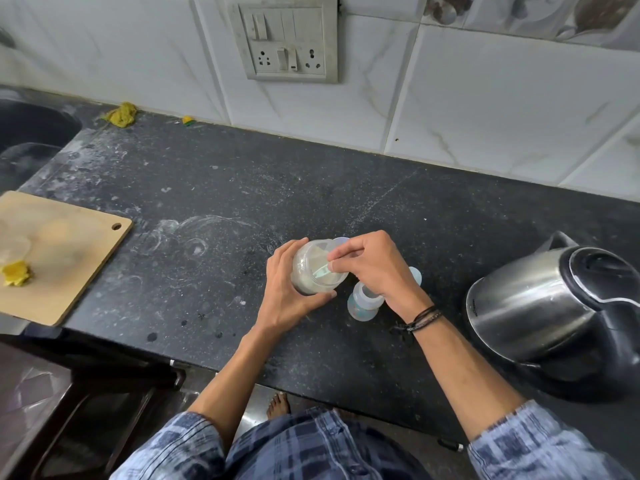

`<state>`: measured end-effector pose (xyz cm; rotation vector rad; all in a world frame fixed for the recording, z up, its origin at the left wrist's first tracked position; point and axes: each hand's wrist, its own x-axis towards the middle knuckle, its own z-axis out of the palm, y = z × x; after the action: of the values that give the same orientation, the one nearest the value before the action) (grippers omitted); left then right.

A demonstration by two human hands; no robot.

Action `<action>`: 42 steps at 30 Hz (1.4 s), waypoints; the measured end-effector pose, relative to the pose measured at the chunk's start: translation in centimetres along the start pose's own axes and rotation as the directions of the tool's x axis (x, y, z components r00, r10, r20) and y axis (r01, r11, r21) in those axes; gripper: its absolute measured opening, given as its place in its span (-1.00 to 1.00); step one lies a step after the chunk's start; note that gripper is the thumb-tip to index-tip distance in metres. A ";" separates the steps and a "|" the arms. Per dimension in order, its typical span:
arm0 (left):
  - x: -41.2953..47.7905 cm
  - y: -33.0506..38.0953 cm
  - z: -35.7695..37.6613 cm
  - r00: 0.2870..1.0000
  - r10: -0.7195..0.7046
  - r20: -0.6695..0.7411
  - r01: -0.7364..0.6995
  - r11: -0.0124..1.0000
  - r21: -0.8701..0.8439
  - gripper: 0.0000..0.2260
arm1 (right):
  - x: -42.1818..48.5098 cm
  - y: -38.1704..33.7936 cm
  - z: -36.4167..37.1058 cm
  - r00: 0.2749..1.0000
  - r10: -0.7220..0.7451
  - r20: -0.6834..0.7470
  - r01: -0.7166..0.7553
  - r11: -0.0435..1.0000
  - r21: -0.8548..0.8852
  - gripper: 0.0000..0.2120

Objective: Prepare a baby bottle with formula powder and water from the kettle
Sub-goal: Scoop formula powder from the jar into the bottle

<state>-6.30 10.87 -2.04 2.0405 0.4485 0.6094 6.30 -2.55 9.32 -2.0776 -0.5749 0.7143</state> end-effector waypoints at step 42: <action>0.0 -0.2 0.0 0.995 -0.089 -0.034 0.089 0.996 0.002 -0.13 | -2.2 1.4 0.2 0.943 -0.159 -0.292 0.143 0.987 -0.075 -0.92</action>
<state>-6.29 10.94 -2.21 2.0041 0.5579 0.5898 4.76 -4.51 8.69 -2.1112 -0.5790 0.2921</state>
